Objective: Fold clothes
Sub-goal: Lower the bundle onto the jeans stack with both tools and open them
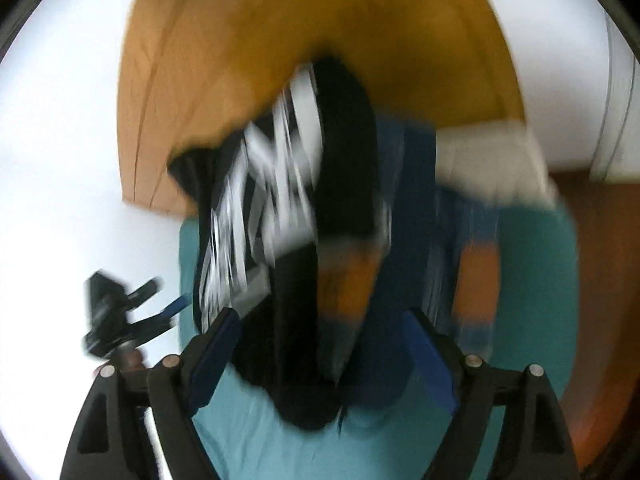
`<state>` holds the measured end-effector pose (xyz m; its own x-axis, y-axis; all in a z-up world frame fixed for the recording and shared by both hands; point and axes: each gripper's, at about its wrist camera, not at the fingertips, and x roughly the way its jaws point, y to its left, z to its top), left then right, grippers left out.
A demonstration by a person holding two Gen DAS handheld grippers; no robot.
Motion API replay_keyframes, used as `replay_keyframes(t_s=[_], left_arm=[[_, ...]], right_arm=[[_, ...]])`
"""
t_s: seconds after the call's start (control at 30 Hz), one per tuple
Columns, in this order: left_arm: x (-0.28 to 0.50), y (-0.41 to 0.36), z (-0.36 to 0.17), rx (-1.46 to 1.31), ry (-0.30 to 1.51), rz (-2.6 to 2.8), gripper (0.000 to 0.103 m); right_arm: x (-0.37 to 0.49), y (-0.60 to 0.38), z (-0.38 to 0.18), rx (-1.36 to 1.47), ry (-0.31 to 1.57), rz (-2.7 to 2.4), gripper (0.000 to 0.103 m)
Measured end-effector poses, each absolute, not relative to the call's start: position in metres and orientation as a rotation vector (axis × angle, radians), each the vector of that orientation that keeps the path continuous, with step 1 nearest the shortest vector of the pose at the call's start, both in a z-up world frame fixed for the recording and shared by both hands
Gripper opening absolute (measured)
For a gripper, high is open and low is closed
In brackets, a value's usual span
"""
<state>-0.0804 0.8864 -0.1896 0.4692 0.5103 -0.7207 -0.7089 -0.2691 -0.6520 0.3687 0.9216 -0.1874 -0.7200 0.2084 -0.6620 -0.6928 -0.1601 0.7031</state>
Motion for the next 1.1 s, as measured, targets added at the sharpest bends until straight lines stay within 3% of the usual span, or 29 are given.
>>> replay_keyframes(t_s=[0.17, 0.27, 0.33, 0.47, 0.5, 0.6, 0.73, 0.87, 0.97, 1.1], left_arm=[[-0.051, 0.993, -0.146, -1.184, 0.244, 1.155, 0.079], [-0.058, 1.05, -0.186, -1.2, 0.408, 1.272, 0.079], [-0.079, 1.072, -0.215, -1.229, 0.478, 1.354, 0.079], [-0.132, 1.068, -0.252, -1.387, 0.246, 1.338, 0.084], [-0.135, 1.069, -0.26, -1.386, 0.246, 1.351, 0.092], [-0.142, 1.069, -0.289, -1.439, 0.204, 1.352, 0.102], [-0.156, 1.063, -0.358, -1.786, -0.131, 1.109, 0.102], [-0.153, 1.049, -0.395, -1.99, -0.262, 0.922, 0.103], [-0.153, 1.046, -0.398, -2.046, -0.276, 0.849, 0.103], [-0.152, 1.047, -0.352, -1.944, -0.154, 0.975, 0.103]], right_arm=[[0.337, 0.964, -0.194, -0.556, 1.27, 1.988, 0.082], [0.335, 1.014, -0.209, -0.673, 1.133, 1.902, 0.076], [0.318, 1.032, -0.219, -0.67, 1.18, 1.849, 0.076], [0.322, 1.037, -0.251, -0.619, 1.222, 1.793, 0.076], [0.327, 1.034, -0.254, -0.615, 1.222, 1.786, 0.077], [0.338, 1.041, -0.265, -0.579, 1.322, 1.748, 0.08], [0.341, 1.052, -0.28, -0.533, 1.504, 1.704, 0.083], [0.346, 1.063, -0.301, -0.491, 1.665, 1.697, 0.088], [0.357, 1.068, -0.329, -0.394, 1.854, 1.664, 0.088], [0.376, 1.069, -0.33, -0.288, 1.936, 1.611, 0.086]])
